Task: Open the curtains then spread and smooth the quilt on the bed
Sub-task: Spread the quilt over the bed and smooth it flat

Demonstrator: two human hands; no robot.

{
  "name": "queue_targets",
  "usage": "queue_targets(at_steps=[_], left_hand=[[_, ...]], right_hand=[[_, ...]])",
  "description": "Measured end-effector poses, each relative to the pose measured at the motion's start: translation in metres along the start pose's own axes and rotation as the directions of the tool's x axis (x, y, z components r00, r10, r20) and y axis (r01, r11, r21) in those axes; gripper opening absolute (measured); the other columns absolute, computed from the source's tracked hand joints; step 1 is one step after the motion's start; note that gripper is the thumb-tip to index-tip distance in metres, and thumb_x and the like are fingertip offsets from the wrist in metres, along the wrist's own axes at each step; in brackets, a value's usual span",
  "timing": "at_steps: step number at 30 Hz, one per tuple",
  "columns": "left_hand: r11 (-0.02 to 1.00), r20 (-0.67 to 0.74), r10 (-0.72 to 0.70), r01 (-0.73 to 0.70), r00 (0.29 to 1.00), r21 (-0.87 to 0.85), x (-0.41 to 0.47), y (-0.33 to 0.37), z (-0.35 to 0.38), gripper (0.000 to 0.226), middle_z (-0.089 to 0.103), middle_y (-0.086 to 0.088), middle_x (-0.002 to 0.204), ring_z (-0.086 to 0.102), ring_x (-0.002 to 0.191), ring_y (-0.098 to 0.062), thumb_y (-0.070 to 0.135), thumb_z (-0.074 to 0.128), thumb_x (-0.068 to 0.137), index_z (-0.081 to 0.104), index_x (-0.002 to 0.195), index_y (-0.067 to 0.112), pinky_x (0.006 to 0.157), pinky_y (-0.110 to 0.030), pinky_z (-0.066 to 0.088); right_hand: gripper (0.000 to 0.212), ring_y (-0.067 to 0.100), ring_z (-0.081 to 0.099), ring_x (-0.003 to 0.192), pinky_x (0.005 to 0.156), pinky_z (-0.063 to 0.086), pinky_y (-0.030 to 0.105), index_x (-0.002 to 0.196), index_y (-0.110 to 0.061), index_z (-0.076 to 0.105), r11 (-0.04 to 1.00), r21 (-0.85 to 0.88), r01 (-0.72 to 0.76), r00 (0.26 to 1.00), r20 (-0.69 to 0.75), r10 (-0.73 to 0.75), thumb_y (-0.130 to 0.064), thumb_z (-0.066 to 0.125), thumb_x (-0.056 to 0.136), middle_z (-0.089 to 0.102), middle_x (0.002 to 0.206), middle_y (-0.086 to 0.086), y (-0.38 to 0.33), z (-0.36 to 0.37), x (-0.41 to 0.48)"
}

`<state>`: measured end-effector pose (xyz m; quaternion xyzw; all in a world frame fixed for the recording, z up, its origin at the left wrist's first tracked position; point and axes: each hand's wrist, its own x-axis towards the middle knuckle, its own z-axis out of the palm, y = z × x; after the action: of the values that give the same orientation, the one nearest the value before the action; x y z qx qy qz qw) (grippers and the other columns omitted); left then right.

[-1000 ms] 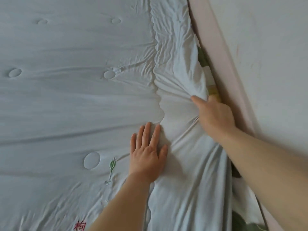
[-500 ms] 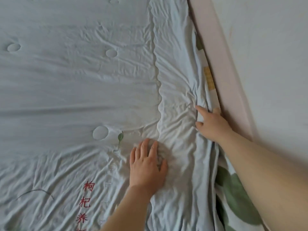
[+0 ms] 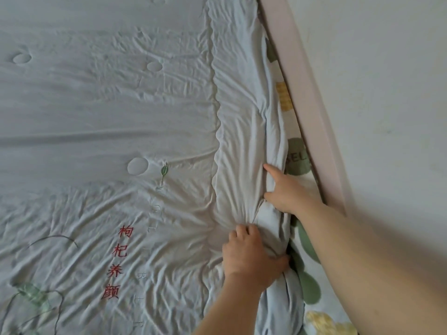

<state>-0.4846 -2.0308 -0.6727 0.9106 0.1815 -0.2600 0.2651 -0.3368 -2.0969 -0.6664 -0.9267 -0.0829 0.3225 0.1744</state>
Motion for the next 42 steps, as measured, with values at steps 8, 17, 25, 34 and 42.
queue_targets(at_steps=[8, 17, 25, 34, 42], left_hand=[[0.997, -0.12, 0.003, -0.012, 0.993, -0.071, -0.014, 0.023, 0.011, 0.027, 0.052, -0.002, 0.11, 0.055, 0.1, -0.026, 0.035, 0.053, 0.087, 0.038, 0.102, 0.018, 0.076, -0.035, 0.042], [0.965, -0.145, -0.176, 0.142, 0.974, -0.22, -0.018, 0.012, 0.017, 0.01, 0.06, -0.002, 0.101, 0.059, 0.092, -0.026, 0.027, 0.05, 0.09, 0.047, 0.095, 0.019, 0.07, -0.03, 0.04], [0.748, 0.012, -0.059, 0.052, 0.998, -0.662, -0.018, 0.002, 0.014, 0.017, 0.066, -0.004, 0.081, 0.058, 0.061, -0.021, 0.011, 0.057, 0.079, 0.059, 0.095, 0.019, 0.048, -0.03, 0.053], [0.717, -0.041, 0.069, -0.078, 0.997, -0.693, -0.03, 0.045, 0.017, 0.004, 0.049, -0.003, 0.065, 0.043, 0.057, -0.016, 0.011, 0.054, 0.075, 0.053, 0.075, 0.007, 0.053, -0.029, 0.038], [0.908, -0.108, -0.095, 0.041, 0.99, -0.416, -0.06, 0.013, 0.041, 0.029, 0.05, 0.008, 0.086, 0.05, 0.076, -0.018, 0.036, 0.063, 0.075, 0.042, 0.09, 0.024, 0.064, -0.028, 0.038]], right_hand=[[0.072, 0.025, 0.043, 0.131, 0.098, 0.039, 0.028, 0.151, -0.036, 0.016, 0.991, 0.079, 0.109, 0.993, -0.046, -0.106, -0.013, 0.051, 0.092, 0.034, 0.152, 0.005, 0.018, -0.003, -0.004], [0.069, 0.023, 0.039, 0.134, 0.101, 0.036, 0.028, 0.149, -0.035, 0.023, 0.98, 0.155, 0.124, 0.992, -0.025, -0.122, -0.016, 0.057, 0.092, 0.033, 0.152, 0.002, 0.031, -0.01, -0.005], [0.066, 0.026, 0.043, 0.13, 0.093, 0.041, 0.028, 0.151, -0.034, 0.018, 0.989, 0.091, 0.114, 0.992, -0.065, -0.108, -0.01, 0.044, 0.095, 0.032, 0.152, 0.003, 0.026, -0.008, -0.009], [0.06, 0.031, 0.04, 0.133, 0.108, 0.036, 0.038, 0.15, -0.019, 0.025, 0.983, -0.177, 0.053, 0.975, -0.206, -0.089, -0.005, 0.041, 0.093, 0.04, 0.147, 0.012, 0.032, -0.046, -0.031], [0.074, 0.031, 0.05, 0.121, 0.098, 0.044, 0.034, 0.152, -0.032, 0.012, 0.977, -0.213, -0.011, 0.996, -0.087, -0.007, -0.002, 0.043, 0.091, 0.044, 0.143, 0.011, 0.023, -0.021, -0.033]])
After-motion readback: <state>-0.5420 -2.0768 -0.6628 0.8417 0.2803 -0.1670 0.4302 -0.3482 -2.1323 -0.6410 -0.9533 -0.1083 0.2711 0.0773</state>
